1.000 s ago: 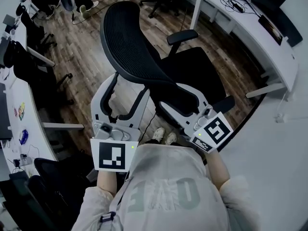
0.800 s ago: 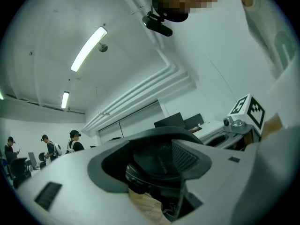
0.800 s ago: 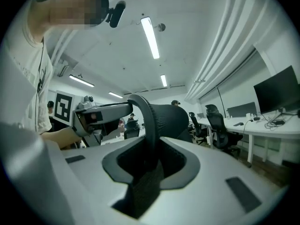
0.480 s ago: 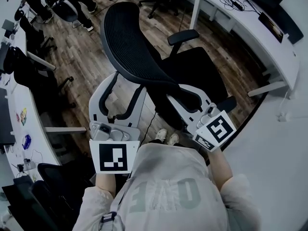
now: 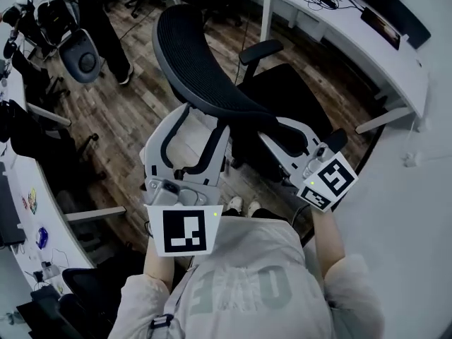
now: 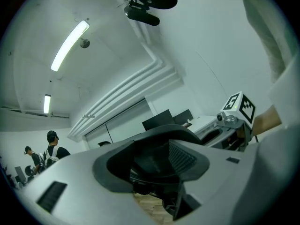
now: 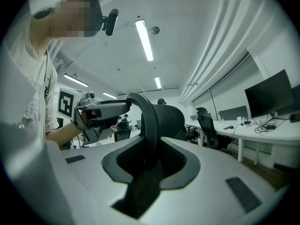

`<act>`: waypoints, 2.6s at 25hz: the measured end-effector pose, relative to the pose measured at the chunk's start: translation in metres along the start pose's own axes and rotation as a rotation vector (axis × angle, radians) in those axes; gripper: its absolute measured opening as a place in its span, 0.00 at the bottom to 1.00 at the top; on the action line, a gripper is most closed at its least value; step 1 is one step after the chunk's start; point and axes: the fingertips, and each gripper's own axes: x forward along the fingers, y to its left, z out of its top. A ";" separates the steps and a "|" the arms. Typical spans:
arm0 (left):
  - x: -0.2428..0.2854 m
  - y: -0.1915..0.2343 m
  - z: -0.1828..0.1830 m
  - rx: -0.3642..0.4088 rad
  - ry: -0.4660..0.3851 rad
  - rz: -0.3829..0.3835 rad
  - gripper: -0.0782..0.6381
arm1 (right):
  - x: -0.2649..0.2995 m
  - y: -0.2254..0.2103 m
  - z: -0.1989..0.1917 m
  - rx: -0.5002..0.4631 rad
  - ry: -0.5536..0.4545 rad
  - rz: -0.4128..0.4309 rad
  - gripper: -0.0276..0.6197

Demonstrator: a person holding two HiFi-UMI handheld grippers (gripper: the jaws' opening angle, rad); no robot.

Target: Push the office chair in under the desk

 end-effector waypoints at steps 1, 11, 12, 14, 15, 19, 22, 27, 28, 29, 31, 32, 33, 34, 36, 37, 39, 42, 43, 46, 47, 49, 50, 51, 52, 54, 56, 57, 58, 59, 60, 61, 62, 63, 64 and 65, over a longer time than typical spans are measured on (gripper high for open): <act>0.008 -0.003 0.002 -0.003 -0.011 -0.017 0.44 | -0.002 -0.009 0.000 -0.003 0.003 -0.003 0.19; 0.124 -0.033 0.031 0.019 -0.044 -0.051 0.44 | -0.022 -0.131 0.017 -0.005 0.017 0.026 0.19; 0.138 -0.038 0.034 0.015 -0.040 -0.041 0.44 | -0.025 -0.145 0.019 -0.010 0.021 0.036 0.19; 0.162 -0.048 0.040 0.009 -0.031 -0.021 0.44 | -0.032 -0.172 0.021 -0.008 0.029 0.053 0.19; 0.174 -0.053 0.044 0.004 -0.028 -0.008 0.43 | -0.036 -0.185 0.022 -0.004 0.032 0.060 0.19; 0.226 -0.071 0.060 -0.027 -0.003 0.042 0.38 | -0.056 -0.244 0.031 0.006 0.031 0.078 0.19; 0.271 -0.086 0.077 0.049 0.041 0.073 0.38 | -0.071 -0.290 0.040 0.000 0.036 0.070 0.20; 0.339 -0.101 0.097 0.033 0.014 0.058 0.38 | -0.082 -0.362 0.050 -0.016 0.034 0.041 0.20; 0.352 -0.103 0.101 0.042 0.006 0.056 0.38 | -0.083 -0.377 0.052 -0.023 0.035 0.043 0.20; 0.366 -0.106 0.104 0.048 -0.002 0.054 0.38 | -0.084 -0.391 0.054 -0.024 0.033 0.047 0.20; 0.394 -0.111 0.109 0.057 -0.016 0.061 0.38 | -0.086 -0.421 0.057 -0.014 0.029 0.067 0.20; 0.408 -0.115 0.111 0.064 -0.021 0.066 0.38 | -0.087 -0.435 0.058 -0.006 0.027 0.080 0.20; 0.421 -0.119 0.113 0.067 -0.023 0.069 0.38 | -0.089 -0.449 0.059 0.003 0.026 0.091 0.20; 0.435 -0.124 0.116 0.062 -0.022 0.068 0.38 | -0.091 -0.463 0.060 0.009 0.026 0.098 0.20; 0.462 -0.131 0.121 0.033 -0.006 0.067 0.39 | -0.095 -0.490 0.063 0.005 0.024 0.097 0.20; 0.477 -0.132 0.123 0.023 0.006 0.073 0.39 | -0.095 -0.504 0.066 0.000 0.024 0.096 0.20; 0.505 -0.135 0.126 0.005 0.027 0.092 0.39 | -0.096 -0.532 0.071 0.002 0.033 0.113 0.20; 0.546 -0.138 0.130 -0.033 0.045 0.111 0.39 | -0.096 -0.573 0.078 0.002 0.051 0.140 0.19; 0.558 -0.139 0.132 -0.036 0.050 0.105 0.39 | -0.096 -0.586 0.080 0.004 0.056 0.143 0.19; 0.589 -0.147 0.138 -0.035 0.071 0.090 0.39 | -0.101 -0.618 0.084 0.017 0.070 0.147 0.19; 0.599 -0.149 0.141 -0.032 0.073 0.093 0.39 | -0.102 -0.628 0.085 0.018 0.071 0.151 0.19; 0.617 -0.153 0.148 -0.025 0.070 0.105 0.39 | -0.105 -0.648 0.089 0.021 0.067 0.163 0.19; 0.626 -0.155 0.150 -0.023 0.073 0.116 0.39 | -0.106 -0.657 0.090 0.023 0.067 0.171 0.19; 0.634 -0.157 0.152 -0.024 0.077 0.130 0.39 | -0.107 -0.665 0.091 0.022 0.069 0.180 0.19; 0.641 -0.158 0.153 -0.029 0.083 0.144 0.39 | -0.107 -0.673 0.092 0.020 0.075 0.190 0.19; 0.655 -0.162 0.157 -0.055 0.090 0.162 0.39 | -0.110 -0.687 0.093 0.018 0.088 0.207 0.19; 0.667 -0.162 0.160 -0.076 0.094 0.173 0.39 | -0.110 -0.698 0.096 0.017 0.092 0.221 0.19; 0.671 -0.161 0.161 -0.071 0.097 0.181 0.39 | -0.110 -0.703 0.097 0.015 0.091 0.229 0.19; 0.674 -0.161 0.164 -0.057 0.098 0.188 0.39 | -0.110 -0.707 0.098 0.015 0.090 0.240 0.19; 0.677 -0.163 0.166 -0.043 0.096 0.189 0.39 | -0.112 -0.710 0.099 0.017 0.090 0.251 0.19; 0.678 -0.166 0.169 -0.038 0.094 0.188 0.39 | -0.115 -0.712 0.100 0.018 0.090 0.260 0.19; 0.679 -0.169 0.171 -0.040 0.095 0.188 0.39 | -0.118 -0.714 0.101 0.019 0.089 0.265 0.19; 0.680 -0.170 0.172 -0.045 0.099 0.195 0.39 | -0.120 -0.716 0.101 0.017 0.087 0.269 0.19; 0.681 -0.171 0.172 -0.049 0.105 0.206 0.39 | -0.120 -0.717 0.102 0.015 0.086 0.272 0.19; 0.682 -0.172 0.171 -0.055 0.109 0.218 0.39 | -0.120 -0.719 0.101 0.012 0.084 0.275 0.19; 0.684 -0.172 0.171 -0.060 0.112 0.227 0.39 | -0.120 -0.720 0.101 0.011 0.084 0.278 0.19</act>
